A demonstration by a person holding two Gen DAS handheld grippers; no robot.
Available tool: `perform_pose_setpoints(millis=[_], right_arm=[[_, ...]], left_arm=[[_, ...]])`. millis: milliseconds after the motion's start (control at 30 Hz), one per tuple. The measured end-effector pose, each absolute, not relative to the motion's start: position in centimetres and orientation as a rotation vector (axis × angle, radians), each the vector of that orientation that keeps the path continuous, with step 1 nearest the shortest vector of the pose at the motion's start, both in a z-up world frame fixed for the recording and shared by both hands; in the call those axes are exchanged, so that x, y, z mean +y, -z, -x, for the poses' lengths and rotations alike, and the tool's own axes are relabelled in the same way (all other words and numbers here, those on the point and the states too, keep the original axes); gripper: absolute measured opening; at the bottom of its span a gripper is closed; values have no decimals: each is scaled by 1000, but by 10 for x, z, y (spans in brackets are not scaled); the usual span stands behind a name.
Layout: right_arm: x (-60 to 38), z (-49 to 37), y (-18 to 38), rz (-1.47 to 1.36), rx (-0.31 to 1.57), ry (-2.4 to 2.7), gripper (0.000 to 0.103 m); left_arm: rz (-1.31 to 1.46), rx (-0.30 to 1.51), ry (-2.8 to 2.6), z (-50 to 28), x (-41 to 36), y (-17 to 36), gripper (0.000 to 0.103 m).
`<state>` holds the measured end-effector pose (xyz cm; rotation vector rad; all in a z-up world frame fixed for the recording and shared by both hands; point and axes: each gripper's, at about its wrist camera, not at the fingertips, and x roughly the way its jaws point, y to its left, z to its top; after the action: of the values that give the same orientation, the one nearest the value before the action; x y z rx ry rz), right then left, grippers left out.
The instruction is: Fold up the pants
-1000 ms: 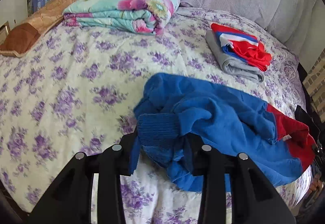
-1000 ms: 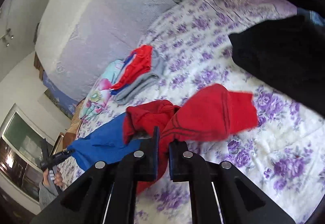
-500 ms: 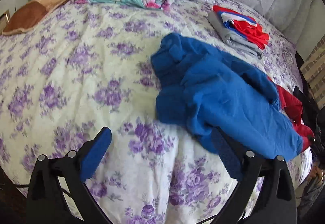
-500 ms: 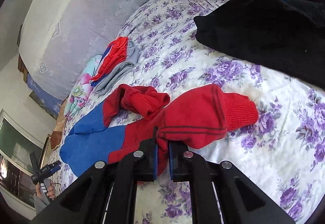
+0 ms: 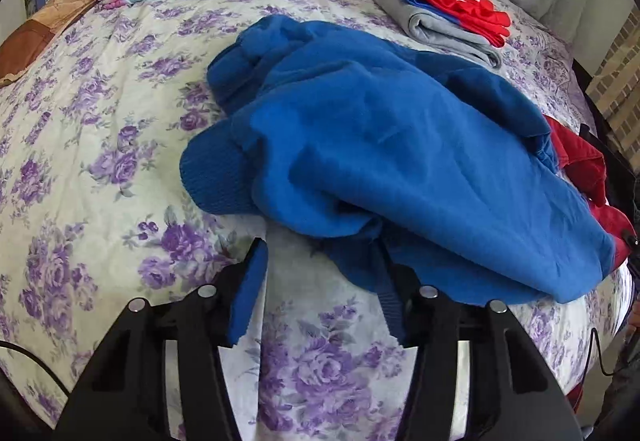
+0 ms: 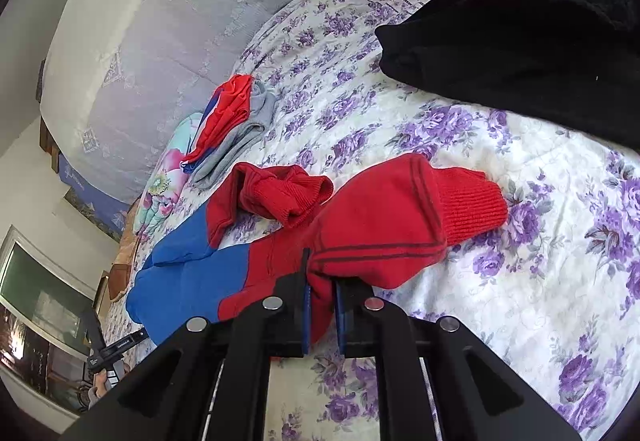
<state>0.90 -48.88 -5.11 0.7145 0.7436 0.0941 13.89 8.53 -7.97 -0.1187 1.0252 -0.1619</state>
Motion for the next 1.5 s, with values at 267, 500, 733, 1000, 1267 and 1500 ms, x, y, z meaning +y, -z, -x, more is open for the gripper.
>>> perform_pose_setpoints(millis=[267, 500, 733, 1000, 1267, 1500], right_arm=[[-491, -6, 53, -741, 739, -107, 11], [-476, -13, 24, -685, 719, -177, 11], [-451, -6, 51, -667, 847, -240, 11], [-449, 6, 60, -653, 875, -214, 11], [-451, 17, 72, -588, 942, -199, 14], [-473, 33, -5, -485, 726, -99, 49]], left_arm=[[242, 1005, 251, -167, 75, 82, 9], [339, 835, 202, -139, 130, -13, 8], [276, 1061, 100, -98, 157, 31, 9], [405, 956, 99, -72, 168, 36, 66], [161, 1025, -15, -98, 153, 64, 75], [115, 852, -95, -108, 169, 2, 90]])
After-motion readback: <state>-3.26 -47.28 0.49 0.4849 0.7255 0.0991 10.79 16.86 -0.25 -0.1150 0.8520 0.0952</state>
